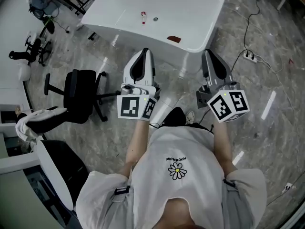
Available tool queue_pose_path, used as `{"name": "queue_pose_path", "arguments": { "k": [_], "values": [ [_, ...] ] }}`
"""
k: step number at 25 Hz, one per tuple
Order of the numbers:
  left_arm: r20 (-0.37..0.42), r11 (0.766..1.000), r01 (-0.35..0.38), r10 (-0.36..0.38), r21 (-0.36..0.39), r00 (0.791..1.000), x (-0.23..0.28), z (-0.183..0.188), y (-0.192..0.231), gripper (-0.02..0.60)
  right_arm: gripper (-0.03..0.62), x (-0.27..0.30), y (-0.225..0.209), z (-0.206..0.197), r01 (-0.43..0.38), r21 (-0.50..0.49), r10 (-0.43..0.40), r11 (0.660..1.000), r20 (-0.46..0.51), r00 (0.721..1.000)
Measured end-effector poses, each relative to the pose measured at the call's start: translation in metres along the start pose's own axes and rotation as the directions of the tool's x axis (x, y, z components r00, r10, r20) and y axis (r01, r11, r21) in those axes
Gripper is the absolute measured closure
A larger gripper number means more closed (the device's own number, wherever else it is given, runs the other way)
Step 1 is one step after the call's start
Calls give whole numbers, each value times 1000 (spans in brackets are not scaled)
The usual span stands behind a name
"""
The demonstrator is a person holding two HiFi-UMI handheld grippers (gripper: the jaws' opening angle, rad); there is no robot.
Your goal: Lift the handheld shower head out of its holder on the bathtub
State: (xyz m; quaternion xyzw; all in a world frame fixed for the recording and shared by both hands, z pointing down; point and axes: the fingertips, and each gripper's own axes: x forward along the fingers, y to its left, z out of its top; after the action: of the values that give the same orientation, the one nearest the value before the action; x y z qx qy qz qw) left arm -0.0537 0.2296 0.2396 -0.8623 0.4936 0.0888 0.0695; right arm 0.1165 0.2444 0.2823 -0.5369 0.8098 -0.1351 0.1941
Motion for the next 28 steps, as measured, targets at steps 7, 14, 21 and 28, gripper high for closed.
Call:
{"name": "queue_pose_path", "arguments": {
  "k": [7,14,21,28],
  "values": [
    [-46,999,-39,37,-34,998,12,-25,22,581,571,24,-1,-19,-37,-16,36,999,-67,997],
    [-40,997,-38,35,-72,999,60,-51,58,581,572,78,-23,-33,-40,-25,38,999,-95,995],
    [11,996,-63,64,-65,998,140,-57,138,581,571,206,-36,-35,-118,-58,112,991,-107,988],
    [29,998,-61,62,-30,998,209,-57,227,581,571,323,-44,-40,-128,-55,122,990,-92,988]
  ]
}}
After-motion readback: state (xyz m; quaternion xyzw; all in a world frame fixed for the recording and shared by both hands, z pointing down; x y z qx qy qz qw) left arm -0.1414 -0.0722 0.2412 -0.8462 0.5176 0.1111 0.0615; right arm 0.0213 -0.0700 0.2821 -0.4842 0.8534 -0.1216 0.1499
